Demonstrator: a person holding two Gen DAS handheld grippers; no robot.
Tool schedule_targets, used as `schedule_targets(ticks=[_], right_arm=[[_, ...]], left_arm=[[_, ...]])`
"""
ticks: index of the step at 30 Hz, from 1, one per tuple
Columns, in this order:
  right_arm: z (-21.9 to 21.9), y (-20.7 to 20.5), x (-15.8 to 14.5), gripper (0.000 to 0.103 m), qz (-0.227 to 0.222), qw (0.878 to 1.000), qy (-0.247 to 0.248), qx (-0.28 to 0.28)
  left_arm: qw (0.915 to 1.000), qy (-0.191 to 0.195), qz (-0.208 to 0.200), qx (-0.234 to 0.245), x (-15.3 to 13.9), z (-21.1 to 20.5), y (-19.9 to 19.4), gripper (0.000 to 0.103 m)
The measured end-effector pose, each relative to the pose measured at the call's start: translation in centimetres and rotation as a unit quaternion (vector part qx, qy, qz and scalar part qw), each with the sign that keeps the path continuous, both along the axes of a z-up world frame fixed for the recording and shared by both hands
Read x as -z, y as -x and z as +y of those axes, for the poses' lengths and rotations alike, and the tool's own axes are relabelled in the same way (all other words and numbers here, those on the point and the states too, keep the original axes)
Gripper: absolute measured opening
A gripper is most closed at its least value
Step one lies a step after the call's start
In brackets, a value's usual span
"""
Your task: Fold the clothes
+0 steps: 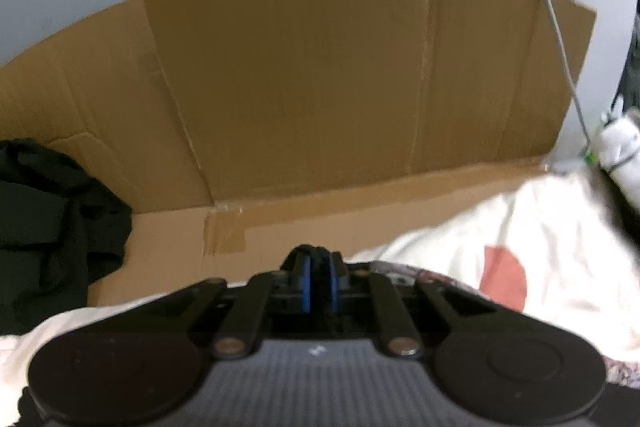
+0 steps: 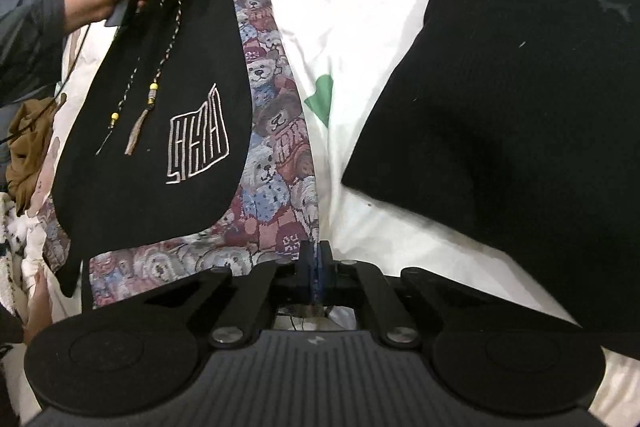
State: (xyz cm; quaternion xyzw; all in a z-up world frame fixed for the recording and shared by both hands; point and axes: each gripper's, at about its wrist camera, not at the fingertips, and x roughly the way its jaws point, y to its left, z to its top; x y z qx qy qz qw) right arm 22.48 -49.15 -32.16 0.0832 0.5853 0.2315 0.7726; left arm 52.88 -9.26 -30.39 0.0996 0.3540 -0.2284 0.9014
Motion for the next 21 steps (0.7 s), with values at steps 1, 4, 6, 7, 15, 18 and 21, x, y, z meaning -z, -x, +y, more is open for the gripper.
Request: schedule_targets(ticks=[1, 4, 6, 7, 15, 18, 21], right_arm=[[-0.3, 0.1, -0.5, 0.000, -0.002, 1.000, 0.002, -0.002], [-0.5, 0.2, -1.3, 0.000, -0.007, 1.000, 0.012, -0.004], [-0.6, 0.1, -1.5, 0.000, -0.011, 1.000, 0.019, -0.003], [-0.7, -0.1, -1.8, 0.000, -0.015, 0.999, 0.029, -0.001], [1.6, -0.2, -0.6, 0.028, 0.012, 0.995, 0.100, -0.008], [2.3, -0.2, -2.2, 0.045, -0.008, 0.996, 0.094, -0.004], [2.9, -0.6, -3.3, 0.045, -0.016, 0.996, 0.086, -0.006]], left_arm=[[1.0000, 0.003, -0.002, -0.001, 0.0, 0.1, 0.0, 0.010], [0.9999, 0.005, 0.011, -0.007, 0.6, -0.1, -0.5, 0.010], [0.9994, -0.004, 0.033, -0.014, 1.2, -0.5, -0.8, 0.019], [0.9986, -0.014, 0.048, -0.018, 1.7, -0.8, -1.0, 0.022], [0.9985, -0.033, 0.043, 0.005, -1.9, 0.2, 1.8, 0.080], [0.9984, -0.019, 0.053, 0.008, -3.6, 1.7, 2.7, 0.080], [0.9985, -0.009, 0.053, -0.005, -5.7, 4.3, 4.4, 0.079]])
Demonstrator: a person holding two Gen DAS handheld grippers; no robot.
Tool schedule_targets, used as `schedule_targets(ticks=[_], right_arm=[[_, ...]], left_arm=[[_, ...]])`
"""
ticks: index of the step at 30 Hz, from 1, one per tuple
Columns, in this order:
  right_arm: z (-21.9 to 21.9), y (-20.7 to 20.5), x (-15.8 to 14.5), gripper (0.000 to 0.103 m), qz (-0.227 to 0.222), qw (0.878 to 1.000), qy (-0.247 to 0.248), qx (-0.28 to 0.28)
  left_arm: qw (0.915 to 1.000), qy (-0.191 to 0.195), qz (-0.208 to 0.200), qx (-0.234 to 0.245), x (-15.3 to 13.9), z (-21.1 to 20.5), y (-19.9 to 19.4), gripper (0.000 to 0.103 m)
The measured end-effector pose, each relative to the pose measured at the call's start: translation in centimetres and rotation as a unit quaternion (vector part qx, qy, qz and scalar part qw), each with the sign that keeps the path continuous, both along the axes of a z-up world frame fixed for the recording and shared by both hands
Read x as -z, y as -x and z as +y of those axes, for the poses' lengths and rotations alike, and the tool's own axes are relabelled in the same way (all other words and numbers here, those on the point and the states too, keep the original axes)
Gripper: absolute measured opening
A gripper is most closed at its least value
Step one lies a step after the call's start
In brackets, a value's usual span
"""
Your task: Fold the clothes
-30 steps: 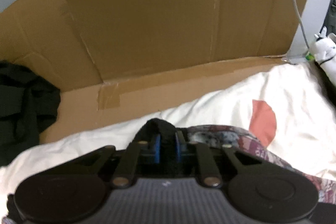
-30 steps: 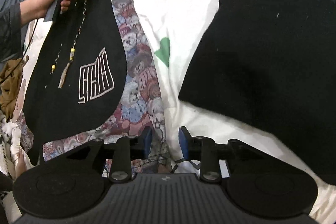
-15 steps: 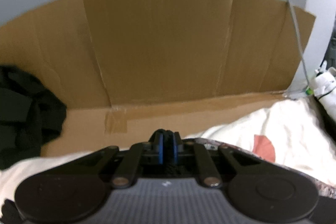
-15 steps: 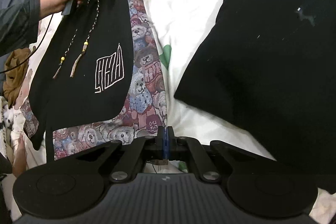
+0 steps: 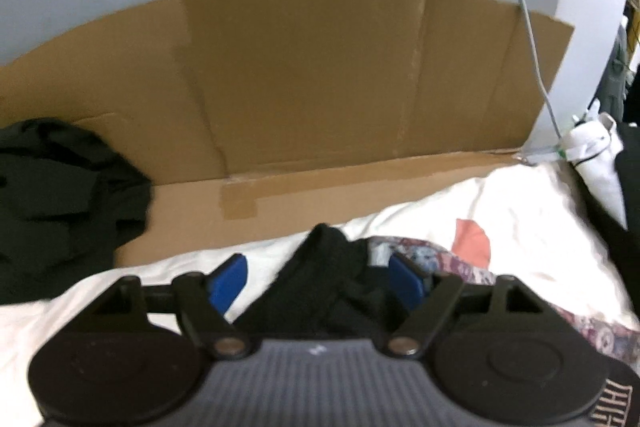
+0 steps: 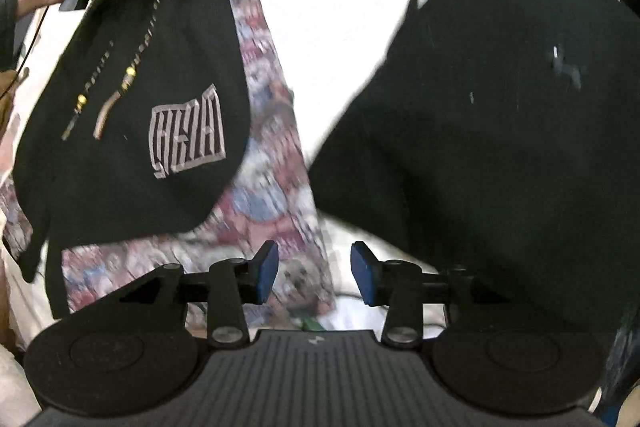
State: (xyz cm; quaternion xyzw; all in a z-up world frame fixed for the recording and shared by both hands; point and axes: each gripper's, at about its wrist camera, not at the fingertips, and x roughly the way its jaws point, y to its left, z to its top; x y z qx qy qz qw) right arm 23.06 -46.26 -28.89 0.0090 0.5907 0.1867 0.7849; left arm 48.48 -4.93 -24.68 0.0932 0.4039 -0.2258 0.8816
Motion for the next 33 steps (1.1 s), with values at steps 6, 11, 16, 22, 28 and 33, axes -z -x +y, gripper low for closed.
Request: schedule_targets(ticks=[6, 11, 16, 22, 28, 33], right_arm=[[1.7, -0.5, -2.2, 0.044, -0.010, 1.000, -0.007, -0.010], [2.1, -1.1, -4.4, 0.044, -0.019, 1.000, 0.008, -0.014], [3.1, -1.6, -7.1, 0.044, -0.030, 0.999, 0.027, -0.029], [5.6, -1.3, -11.2, 0.044, -0.051, 0.997, 0.042, -0.045], [9.7, -0.8, -15.0, 0.044, -0.076, 0.992, 0.049, -0.087], [13.1, -0.7, -17.6, 0.044, -0.108, 0.986, 0.052, -0.117]], left_arm=[[0.9994, 0.010, 0.009, -0.031, -2.5, 3.3, 2.0, 0.078], [0.9997, -0.001, 0.016, -0.020, -4.8, 5.7, 5.0, 0.076], [0.9994, -0.004, 0.027, -0.021, -6.8, 8.1, 7.6, 0.075], [0.9991, -0.017, 0.035, -0.014, -10.6, 11.0, 11.5, 0.075], [0.9985, -0.021, 0.034, -0.037, -13.1, 13.9, 14.3, 0.075], [0.9968, -0.019, 0.037, -0.068, -15.2, 17.6, 16.8, 0.075]])
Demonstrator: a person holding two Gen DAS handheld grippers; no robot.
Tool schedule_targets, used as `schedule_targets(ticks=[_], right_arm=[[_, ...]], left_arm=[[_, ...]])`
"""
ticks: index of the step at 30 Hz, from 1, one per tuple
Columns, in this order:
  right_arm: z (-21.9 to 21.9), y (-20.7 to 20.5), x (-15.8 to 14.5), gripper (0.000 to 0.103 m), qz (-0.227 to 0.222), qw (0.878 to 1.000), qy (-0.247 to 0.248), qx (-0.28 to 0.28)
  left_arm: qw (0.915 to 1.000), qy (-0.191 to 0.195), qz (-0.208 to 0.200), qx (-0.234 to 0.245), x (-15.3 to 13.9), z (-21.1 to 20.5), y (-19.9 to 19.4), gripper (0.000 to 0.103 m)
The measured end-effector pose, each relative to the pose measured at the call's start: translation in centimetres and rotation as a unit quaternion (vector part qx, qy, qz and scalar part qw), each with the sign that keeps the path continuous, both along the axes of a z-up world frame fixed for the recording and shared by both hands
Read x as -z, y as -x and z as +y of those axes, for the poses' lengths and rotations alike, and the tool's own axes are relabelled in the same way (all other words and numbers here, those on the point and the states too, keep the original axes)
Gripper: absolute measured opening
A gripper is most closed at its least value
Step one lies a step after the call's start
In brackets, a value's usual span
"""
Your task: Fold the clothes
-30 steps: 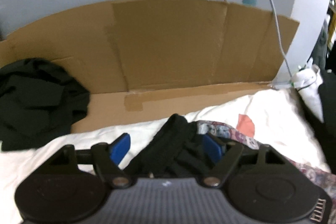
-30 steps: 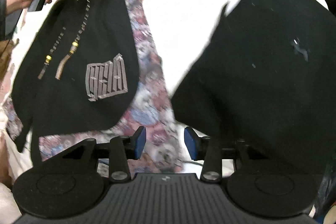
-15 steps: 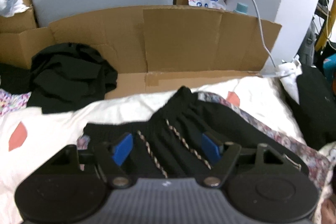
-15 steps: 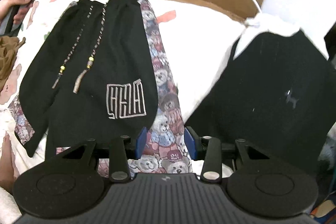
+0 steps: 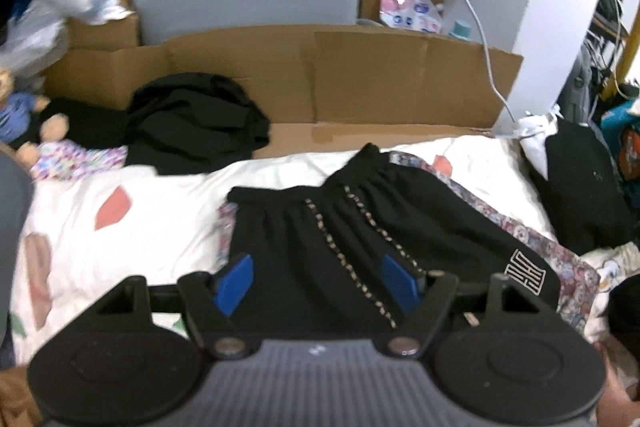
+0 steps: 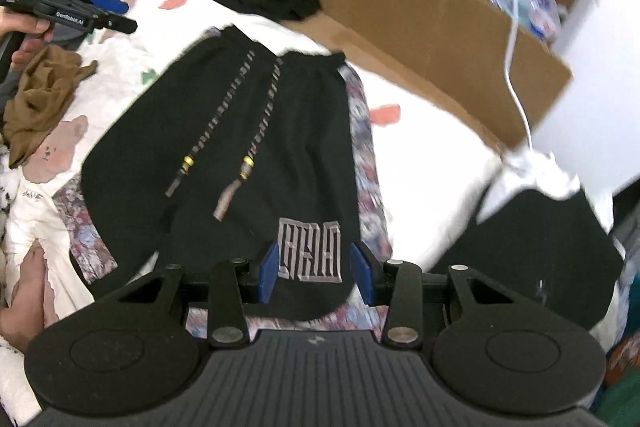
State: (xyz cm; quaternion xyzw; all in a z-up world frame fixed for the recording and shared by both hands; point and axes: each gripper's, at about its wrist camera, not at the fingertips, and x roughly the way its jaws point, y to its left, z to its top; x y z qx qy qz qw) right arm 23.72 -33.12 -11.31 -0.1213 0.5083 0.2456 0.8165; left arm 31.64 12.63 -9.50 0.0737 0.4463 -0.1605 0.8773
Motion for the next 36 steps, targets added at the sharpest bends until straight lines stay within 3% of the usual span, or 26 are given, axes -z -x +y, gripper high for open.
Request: schedule_targets(ticks=[5, 8, 14, 17, 21, 23, 26, 36], right_arm=[[3.7, 0.1, -1.3, 0.044, -0.015, 1.000, -0.007, -0.026], [6.0, 0.3, -2.3, 0.044, -0.039, 0.998, 0.007, -0.043], [8.5, 0.6, -3.6, 0.044, -0.059, 0.996, -0.021, -0.061], [9.2, 0.9, -3.0, 0.044, -0.068, 0.996, -0.036, -0.055], [10.6, 1.2, -0.7, 0.044, -0.073, 0.996, -0.022, -0.051], [11.7, 1.2, 0.8, 0.044, -0.059, 0.997, -0.016, -0.057], [12.6, 1.3, 1.9, 0.044, -0.044, 0.997, -0.021, -0.065], [16.7, 2.0, 4.5, 0.044, -0.014, 0.993, -0.034, -0.112]], left_arm=[[0.9997, -0.009, 0.018, -0.016, -0.6, 2.7, 2.0, 0.075], [0.9990, -0.011, 0.036, -0.022, 0.1, 4.2, 3.1, 0.075], [0.9965, -0.009, 0.068, -0.046, 2.5, 5.9, 4.2, 0.075], [0.9957, -0.011, 0.081, -0.042, 3.5, 5.9, 4.6, 0.075], [0.9929, 0.001, 0.105, -0.056, 5.5, 6.5, 5.7, 0.075], [0.9866, 0.030, 0.132, -0.091, 7.5, 7.3, 6.5, 0.075], [0.9813, 0.033, 0.159, -0.103, 10.0, 7.8, 7.4, 0.072], [0.9794, 0.034, 0.170, -0.103, 12.9, 10.3, 9.7, 0.066]])
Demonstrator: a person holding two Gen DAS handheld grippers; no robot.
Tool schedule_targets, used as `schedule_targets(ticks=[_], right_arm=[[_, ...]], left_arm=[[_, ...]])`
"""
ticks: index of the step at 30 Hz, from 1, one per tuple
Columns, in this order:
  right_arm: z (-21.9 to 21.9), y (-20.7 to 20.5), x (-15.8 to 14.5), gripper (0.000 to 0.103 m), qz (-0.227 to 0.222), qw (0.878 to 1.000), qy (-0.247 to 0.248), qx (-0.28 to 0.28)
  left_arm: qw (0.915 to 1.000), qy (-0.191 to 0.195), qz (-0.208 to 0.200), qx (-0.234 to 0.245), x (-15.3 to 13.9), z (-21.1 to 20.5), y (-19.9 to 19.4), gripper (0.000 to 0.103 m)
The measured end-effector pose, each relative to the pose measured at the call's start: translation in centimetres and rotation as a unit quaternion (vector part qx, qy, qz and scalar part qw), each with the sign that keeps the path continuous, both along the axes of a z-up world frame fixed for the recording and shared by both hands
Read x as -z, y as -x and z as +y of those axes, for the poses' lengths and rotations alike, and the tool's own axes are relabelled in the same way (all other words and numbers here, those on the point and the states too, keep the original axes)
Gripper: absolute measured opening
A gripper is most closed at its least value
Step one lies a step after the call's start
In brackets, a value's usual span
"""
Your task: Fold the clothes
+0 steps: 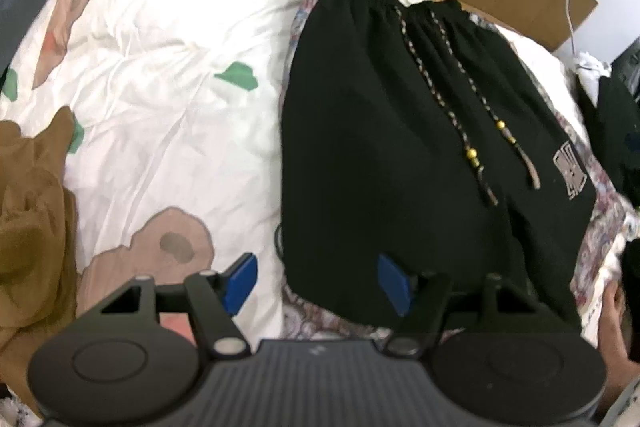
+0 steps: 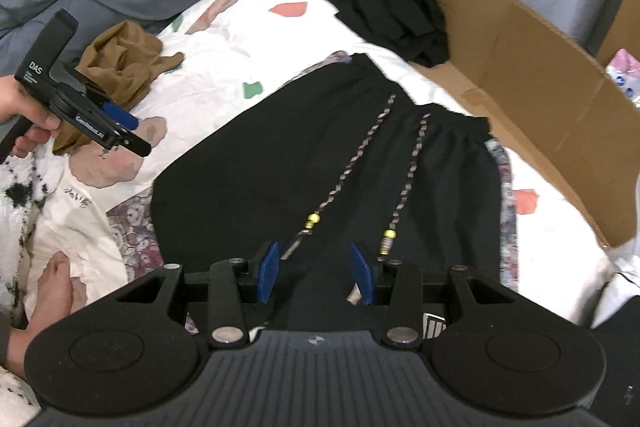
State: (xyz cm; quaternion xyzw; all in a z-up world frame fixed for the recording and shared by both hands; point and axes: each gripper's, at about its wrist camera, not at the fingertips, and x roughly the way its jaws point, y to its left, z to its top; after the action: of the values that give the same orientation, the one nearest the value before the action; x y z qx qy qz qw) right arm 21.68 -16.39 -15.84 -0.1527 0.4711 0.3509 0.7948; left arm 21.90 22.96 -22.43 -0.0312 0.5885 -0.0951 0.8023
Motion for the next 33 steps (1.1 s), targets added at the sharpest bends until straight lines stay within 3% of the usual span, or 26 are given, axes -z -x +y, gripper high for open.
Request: schedule_targets(ticks=[4, 10, 19, 22, 24, 26, 29, 33], right_arm=[[2.2, 0.0, 0.7, 0.044, 0.014, 1.000, -0.004, -0.022], [5.6, 0.5, 2.1, 0.044, 0.037, 0.998, -0.001, -0.060], [9.4, 2.1, 5.2, 0.044, 0.087, 0.991, 0.014, -0.104], [10.3, 2.8, 6.3, 0.044, 0.102, 0.988, 0.021, -0.118], [10.7, 3.1, 6.7, 0.044, 0.108, 0.986, 0.023, -0.124], [11.1, 3.2, 7.0, 0.044, 0.114, 0.985, 0.023, -0.127], [11.2, 3.2, 7.3, 0.044, 0.118, 0.985, 0.022, -0.125], [11.1, 2.4, 7.4, 0.044, 0.131, 0.986, 0.008, -0.106]], left_arm=[[0.9995, 0.008, 0.017, -0.025, 1.1, 1.2, 0.4, 0.062], [0.9989, 0.008, 0.041, -0.024, 3.4, 2.2, 1.7, 0.062], [0.9935, 0.054, 0.091, -0.042, 7.3, 3.3, 3.6, 0.061], [0.9898, 0.077, 0.112, -0.041, 8.6, 3.1, 4.3, 0.042], [0.9890, 0.085, 0.114, -0.039, 8.7, 3.0, 4.5, 0.016], [0.9893, 0.096, 0.105, -0.032, 8.3, 2.8, 4.6, 0.005], [0.9905, 0.125, 0.052, 0.026, 5.8, 1.5, 4.6, 0.003], [0.9853, 0.148, 0.016, 0.084, 4.0, -1.5, 4.9, 0.002]])
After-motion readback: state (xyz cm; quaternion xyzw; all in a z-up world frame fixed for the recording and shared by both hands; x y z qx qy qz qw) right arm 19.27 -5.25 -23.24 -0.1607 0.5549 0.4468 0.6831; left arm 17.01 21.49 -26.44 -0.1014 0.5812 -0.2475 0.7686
